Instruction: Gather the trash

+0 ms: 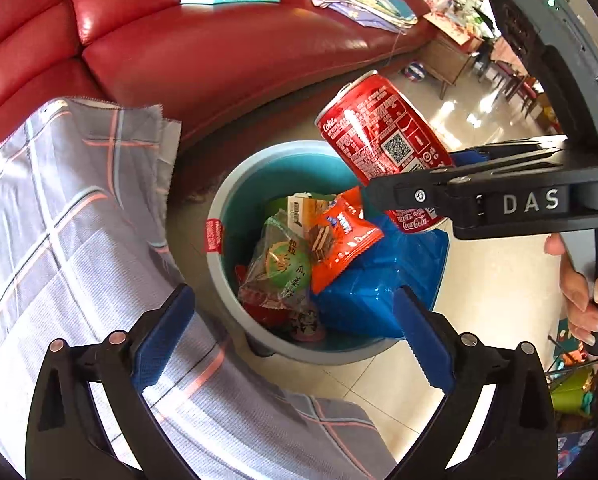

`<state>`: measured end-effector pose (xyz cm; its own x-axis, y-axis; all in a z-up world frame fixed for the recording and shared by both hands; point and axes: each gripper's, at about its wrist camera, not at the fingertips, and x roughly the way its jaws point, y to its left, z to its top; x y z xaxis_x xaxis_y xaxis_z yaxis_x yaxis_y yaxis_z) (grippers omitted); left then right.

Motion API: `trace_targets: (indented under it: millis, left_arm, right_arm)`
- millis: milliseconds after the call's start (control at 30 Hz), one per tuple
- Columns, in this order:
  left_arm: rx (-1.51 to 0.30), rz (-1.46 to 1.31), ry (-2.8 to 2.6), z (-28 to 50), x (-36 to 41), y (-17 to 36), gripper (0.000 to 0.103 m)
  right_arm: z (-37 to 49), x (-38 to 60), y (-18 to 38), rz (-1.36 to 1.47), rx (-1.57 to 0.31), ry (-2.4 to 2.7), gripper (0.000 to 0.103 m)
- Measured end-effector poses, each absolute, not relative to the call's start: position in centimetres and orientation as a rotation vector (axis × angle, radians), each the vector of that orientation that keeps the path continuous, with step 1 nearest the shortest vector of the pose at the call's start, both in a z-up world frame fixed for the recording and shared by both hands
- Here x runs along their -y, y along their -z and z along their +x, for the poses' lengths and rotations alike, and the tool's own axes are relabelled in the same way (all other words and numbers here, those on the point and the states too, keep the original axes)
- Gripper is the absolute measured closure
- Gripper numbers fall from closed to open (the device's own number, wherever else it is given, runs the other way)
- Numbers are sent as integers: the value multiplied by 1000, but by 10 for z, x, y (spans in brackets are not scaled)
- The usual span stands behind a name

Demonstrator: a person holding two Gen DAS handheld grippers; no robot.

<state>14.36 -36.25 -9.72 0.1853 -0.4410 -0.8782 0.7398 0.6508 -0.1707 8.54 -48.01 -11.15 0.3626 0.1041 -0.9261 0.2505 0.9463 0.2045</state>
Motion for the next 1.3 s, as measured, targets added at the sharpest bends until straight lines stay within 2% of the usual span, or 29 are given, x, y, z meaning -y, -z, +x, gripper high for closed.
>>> trace_targets:
  millis: [300, 400, 700, 833, 1300]
  left_arm:
    - [-1099, 295, 827, 145, 343, 92, 4]
    - [-1096, 291, 821, 146, 340, 91, 4]
    - [-1110, 270, 803, 148, 328, 95, 4]
    - [-1100, 262, 799, 145, 323, 92, 4]
    - [-1064, 228, 767, 127, 291, 64, 4]
  right_arm:
    - [99, 462, 119, 320, -1240, 65, 38]
    - [100, 460, 118, 312, -1240, 74, 30]
    - [97, 457, 120, 305, -1256, 94, 27]
    - [93, 454, 118, 296, -1257, 99, 17]
    - [63, 431, 87, 262, -1229, 117, 16]
